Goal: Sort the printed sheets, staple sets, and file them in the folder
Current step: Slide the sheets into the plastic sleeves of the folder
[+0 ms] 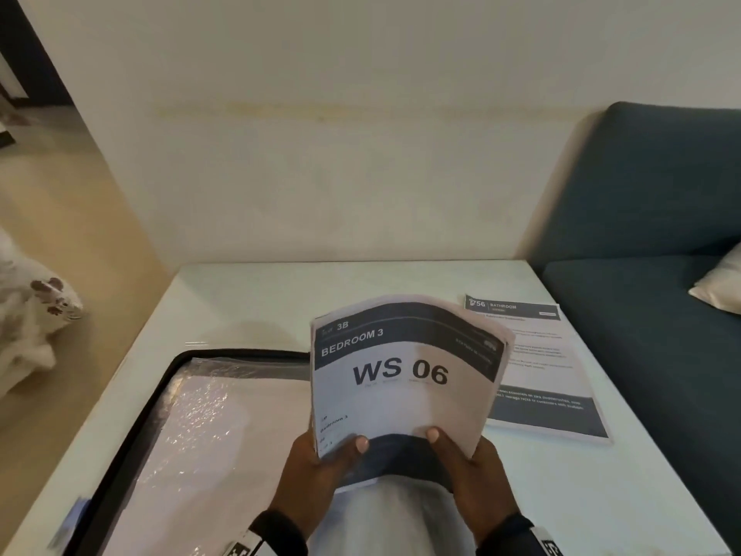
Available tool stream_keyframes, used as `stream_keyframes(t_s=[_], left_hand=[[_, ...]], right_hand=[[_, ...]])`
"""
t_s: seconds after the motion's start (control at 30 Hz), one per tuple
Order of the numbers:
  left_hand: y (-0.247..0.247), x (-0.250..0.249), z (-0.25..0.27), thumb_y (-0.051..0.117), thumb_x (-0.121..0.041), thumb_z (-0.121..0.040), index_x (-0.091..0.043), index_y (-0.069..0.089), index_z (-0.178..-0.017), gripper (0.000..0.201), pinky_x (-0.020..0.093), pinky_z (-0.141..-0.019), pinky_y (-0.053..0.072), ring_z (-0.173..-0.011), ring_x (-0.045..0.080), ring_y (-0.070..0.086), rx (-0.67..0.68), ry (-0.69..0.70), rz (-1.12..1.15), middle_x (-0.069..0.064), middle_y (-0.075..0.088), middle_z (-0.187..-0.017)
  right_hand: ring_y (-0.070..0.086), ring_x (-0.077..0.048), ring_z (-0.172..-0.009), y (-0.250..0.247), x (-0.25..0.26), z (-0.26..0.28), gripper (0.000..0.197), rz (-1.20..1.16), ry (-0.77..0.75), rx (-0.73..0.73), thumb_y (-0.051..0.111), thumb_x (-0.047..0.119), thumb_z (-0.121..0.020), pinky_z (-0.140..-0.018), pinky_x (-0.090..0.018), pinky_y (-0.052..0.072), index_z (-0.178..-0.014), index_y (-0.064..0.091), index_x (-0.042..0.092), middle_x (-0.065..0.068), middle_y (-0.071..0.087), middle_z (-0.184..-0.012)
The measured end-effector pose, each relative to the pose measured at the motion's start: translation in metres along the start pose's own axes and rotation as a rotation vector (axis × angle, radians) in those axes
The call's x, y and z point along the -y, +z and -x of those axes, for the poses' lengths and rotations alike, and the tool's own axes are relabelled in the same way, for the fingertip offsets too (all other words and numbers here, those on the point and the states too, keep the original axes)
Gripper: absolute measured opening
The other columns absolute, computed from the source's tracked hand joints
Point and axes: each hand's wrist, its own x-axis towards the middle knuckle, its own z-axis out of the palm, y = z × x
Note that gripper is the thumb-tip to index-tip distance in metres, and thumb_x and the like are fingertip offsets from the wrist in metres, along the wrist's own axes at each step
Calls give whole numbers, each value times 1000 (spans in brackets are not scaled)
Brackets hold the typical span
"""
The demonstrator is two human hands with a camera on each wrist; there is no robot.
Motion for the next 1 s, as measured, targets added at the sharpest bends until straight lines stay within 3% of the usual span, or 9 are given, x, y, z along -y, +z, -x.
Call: stream_keyframes(t_s=[0.2,0.27,0.5,0.57,0.7,0.73,0.8,0.9,1.0], left_hand=[[-8,6,-7,56,-56,-71,-29,53,-111,48,16,-61,54,-92,21,62,0,-24,-105,0,63,-107],[-9,4,-7,54,-60,-78,-26,52,-115,50,13,-60,52,-93,19,62,-5,-13,-134,-4,62,-108],[-17,-11,-12,53,-50,-90,-27,55,-107,29,16,-65,51,-94,16,64,-50,11,-47,-7,66,-106],[-22,-11,-17,50,-48,-89,-27,55,-106,27,19,-71,52,-94,16,64,-44,3,-75,-6,66,-106],[-33,-8,-23,51,-71,-77,-31,56,-106,49,30,-87,54,-94,12,65,116,-15,-220,-10,67,-103],[-32,-10,-21,51,-66,-81,-35,54,-103,38,25,-86,52,-94,9,64,143,-8,-287,-12,65,-102],[-29,-16,-18,49,-48,-94,-39,51,-96,9,15,-79,47,-93,7,61,161,20,-379,-12,63,-100],[-25,-17,-16,49,-42,-95,-35,51,-94,7,21,-79,54,-92,11,62,194,23,-355,-8,62,-100],[-24,-17,-14,52,-43,-93,-33,55,-100,13,30,-85,56,-92,11,64,250,24,-335,-7,65,-101]], right_hand=[[60,-4,-99,-8,-19,-9,17,220,-6,91,57,24,-95,-84,-22,45,-93,58,41,20,65,-99],[62,-7,-100,-11,-20,-15,12,292,-25,82,56,26,-96,-88,-25,47,-95,65,34,15,69,-101],[67,-9,-93,-33,57,-62,13,483,-83,354,60,21,-94,-86,-38,56,-105,64,27,7,71,-101],[68,-18,-90,-37,81,-86,32,592,-90,270,67,21,-89,-83,-48,57,-119,57,23,1,69,-106],[30,-22,-142,-32,143,-124,96,1030,-464,120,79,33,-75,-114,-48,30,-150,18,34,3,26,-156],[26,-21,-144,-28,159,-127,96,1102,-551,125,78,35,-74,-115,-49,29,-149,19,37,3,21,-159],[38,-20,-137,-21,180,-132,68,1201,-584,218,72,34,-80,-111,-46,34,-140,41,36,4,38,-152],[60,-23,-106,-17,189,-130,4,1239,-383,474,61,28,-92,-96,-39,45,-94,64,30,5,66,-105],[64,-18,-90,-31,185,-128,14,1125,-296,464,63,28,-92,-90,-38,49,-80,61,36,11,66,-89]])
